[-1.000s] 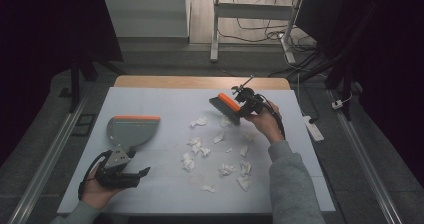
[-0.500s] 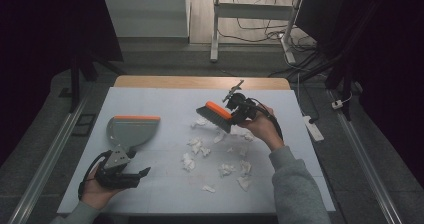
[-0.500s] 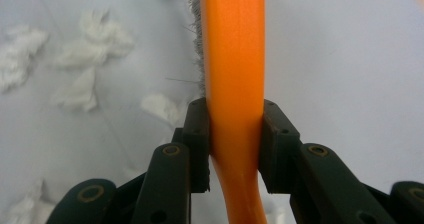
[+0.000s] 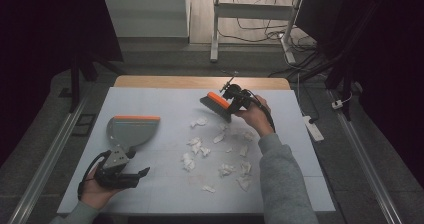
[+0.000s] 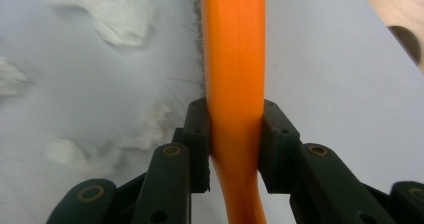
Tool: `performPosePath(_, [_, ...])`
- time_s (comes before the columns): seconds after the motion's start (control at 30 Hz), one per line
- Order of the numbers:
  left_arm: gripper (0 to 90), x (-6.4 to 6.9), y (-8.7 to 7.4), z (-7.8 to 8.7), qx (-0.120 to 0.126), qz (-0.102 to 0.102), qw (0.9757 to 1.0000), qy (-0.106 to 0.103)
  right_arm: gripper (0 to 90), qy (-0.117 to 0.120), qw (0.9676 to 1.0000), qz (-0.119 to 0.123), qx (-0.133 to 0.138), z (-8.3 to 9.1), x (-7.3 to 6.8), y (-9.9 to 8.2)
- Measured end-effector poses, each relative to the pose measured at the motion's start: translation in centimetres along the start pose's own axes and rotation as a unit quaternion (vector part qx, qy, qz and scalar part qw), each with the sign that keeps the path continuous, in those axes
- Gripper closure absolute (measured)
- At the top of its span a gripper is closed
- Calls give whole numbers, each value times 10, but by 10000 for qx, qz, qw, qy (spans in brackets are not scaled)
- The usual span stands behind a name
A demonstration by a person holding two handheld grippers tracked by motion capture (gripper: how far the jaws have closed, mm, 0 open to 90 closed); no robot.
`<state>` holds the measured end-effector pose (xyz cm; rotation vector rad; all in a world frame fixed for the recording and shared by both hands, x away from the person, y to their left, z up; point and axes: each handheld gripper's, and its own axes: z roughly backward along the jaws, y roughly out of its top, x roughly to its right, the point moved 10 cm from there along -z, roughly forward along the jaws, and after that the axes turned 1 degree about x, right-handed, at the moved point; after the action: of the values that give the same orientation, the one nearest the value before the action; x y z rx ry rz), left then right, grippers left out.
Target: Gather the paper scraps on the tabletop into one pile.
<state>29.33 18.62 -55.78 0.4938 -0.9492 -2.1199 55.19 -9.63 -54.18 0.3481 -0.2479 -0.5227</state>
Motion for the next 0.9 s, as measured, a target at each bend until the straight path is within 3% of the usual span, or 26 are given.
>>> performPosePath(0.03, [271,-1,0,0,7,11,10000,0,692,163,9999,-23,-1,1,-4,0])
performPosePath(0.23, [272,0,0,1,15,-10,10000,5,693,497,9957,749,-244,9,-45,-10])
performPosePath(0.33, [273,3,2,1,17,-41,10000,9,692,679,9927,962,-265,16,-64,-16])
performPosePath(0.37, [274,3,2,0,5,-49,10000,5,692,629,9928,989,-234,20,-67,-16])
performPosePath(0.5, [273,2,2,1,17,-12,10000,15,692,277,9956,876,174,30,-56,0])
performPosePath(0.6, [275,1,3,2,68,27,10000,26,692,2,9970,722,285,29,-42,12])
performPosePath(0.7, [274,1,2,0,38,31,10000,6,692,-94,9979,556,320,21,-31,24])
performPosePath(0.9, [274,-1,1,1,57,61,10000,-14,692,-221,9973,696,82,-5,-22,44])
